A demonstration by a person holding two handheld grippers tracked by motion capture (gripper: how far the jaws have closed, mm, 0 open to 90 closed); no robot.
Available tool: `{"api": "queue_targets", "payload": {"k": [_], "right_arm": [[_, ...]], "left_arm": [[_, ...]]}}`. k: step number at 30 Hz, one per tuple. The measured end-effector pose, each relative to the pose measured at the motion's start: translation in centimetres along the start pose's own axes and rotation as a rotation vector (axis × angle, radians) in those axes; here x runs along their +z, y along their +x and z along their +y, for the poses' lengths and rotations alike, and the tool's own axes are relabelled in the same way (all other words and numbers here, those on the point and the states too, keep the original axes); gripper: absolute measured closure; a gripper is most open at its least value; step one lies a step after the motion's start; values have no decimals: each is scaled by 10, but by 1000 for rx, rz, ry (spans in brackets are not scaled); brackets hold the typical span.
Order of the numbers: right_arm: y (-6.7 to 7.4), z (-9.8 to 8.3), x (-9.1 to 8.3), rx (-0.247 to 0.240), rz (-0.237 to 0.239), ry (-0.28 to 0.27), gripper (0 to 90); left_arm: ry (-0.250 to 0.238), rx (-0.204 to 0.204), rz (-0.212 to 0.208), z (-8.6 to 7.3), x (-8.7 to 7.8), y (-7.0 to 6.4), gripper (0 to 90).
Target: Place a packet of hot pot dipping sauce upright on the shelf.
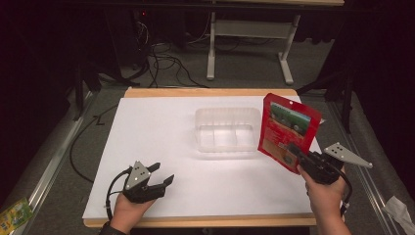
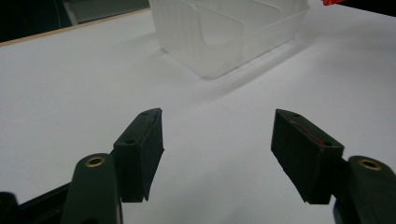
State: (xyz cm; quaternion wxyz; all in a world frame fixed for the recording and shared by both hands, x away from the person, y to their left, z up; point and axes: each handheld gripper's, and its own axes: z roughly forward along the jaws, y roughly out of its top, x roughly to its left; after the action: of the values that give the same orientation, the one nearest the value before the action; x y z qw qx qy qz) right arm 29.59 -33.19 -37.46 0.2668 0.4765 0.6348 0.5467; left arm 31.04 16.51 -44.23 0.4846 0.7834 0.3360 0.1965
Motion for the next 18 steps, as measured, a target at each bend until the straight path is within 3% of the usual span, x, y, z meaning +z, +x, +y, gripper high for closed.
{"api": "queue_targets", "payload": {"k": [11,18], "right_arm": [[7,19,34,25,-13,-13,888],[11,32,57,13,-29,-6,888]], "left_arm": [[-12,-6,-8,-1,-2,1,348],[-16,-7,-9,-1,-2,0,349]]}}
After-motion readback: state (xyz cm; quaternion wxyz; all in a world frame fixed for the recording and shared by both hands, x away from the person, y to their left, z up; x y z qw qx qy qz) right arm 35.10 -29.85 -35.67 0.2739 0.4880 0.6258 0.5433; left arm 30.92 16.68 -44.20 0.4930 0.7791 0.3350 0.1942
